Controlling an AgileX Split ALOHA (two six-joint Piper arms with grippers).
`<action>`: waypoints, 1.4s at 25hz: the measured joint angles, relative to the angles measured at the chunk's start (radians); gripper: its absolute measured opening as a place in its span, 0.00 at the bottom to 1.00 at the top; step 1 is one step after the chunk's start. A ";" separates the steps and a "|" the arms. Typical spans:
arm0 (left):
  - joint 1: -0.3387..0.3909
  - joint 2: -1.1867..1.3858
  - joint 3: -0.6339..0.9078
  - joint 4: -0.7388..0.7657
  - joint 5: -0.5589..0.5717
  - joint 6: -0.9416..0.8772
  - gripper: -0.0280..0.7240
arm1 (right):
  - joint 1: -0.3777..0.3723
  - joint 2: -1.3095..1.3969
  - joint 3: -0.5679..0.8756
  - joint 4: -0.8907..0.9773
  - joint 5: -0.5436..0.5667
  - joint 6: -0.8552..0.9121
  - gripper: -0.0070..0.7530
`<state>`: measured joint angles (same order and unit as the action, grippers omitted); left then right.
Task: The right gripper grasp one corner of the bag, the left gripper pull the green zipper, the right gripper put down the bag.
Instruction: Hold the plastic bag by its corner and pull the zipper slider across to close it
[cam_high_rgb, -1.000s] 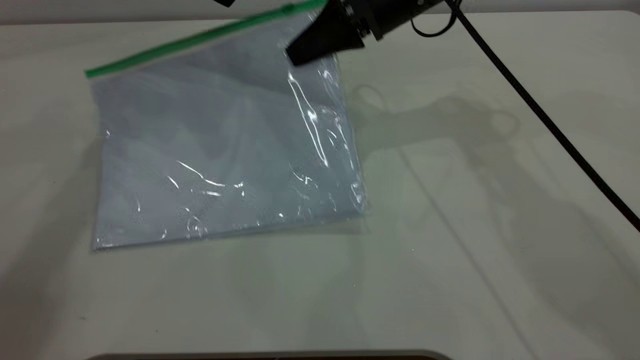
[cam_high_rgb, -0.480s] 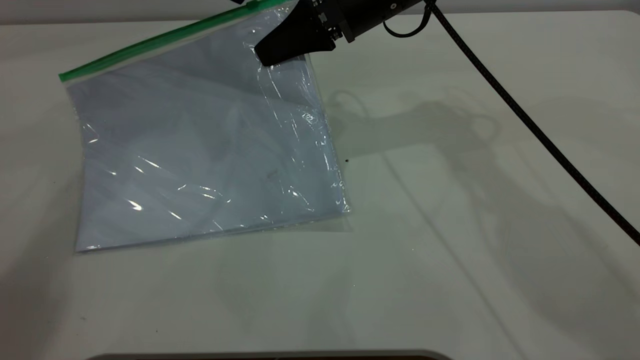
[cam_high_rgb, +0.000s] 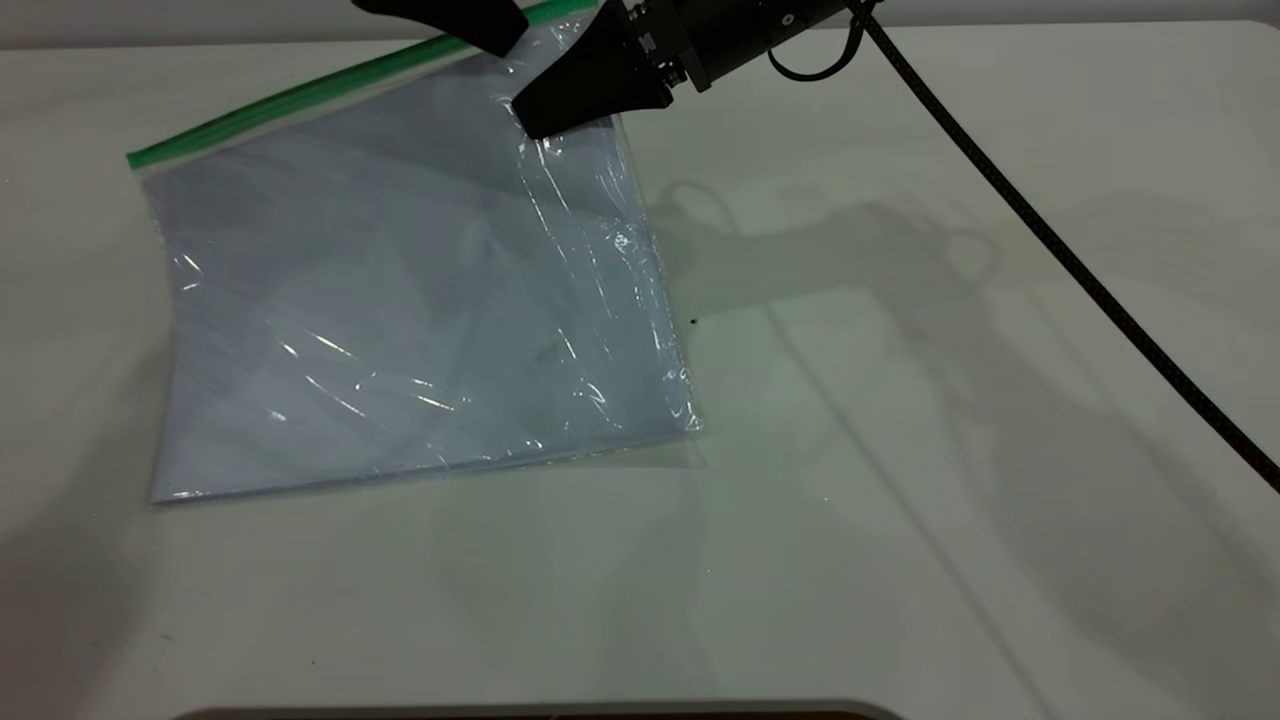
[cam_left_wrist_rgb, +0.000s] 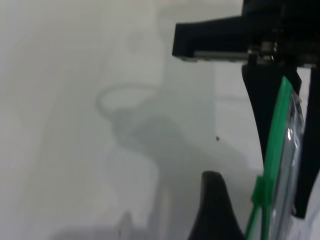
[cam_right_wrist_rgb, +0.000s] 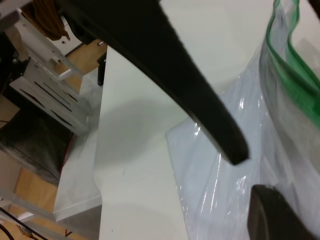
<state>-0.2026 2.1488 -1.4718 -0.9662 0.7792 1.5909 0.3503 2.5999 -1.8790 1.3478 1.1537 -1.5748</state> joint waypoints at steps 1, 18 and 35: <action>-0.001 0.002 0.000 -0.012 -0.002 0.010 0.82 | 0.000 0.000 0.000 0.000 0.000 0.000 0.06; -0.001 0.032 0.000 -0.070 -0.009 0.060 0.62 | 0.000 0.000 0.000 0.000 0.000 0.000 0.06; -0.001 0.035 0.000 -0.064 0.006 0.060 0.11 | -0.003 0.000 0.000 0.000 -0.009 0.014 0.06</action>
<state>-0.2034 2.1840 -1.4722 -1.0302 0.7851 1.6508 0.3475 2.5999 -1.8794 1.3478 1.1446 -1.5605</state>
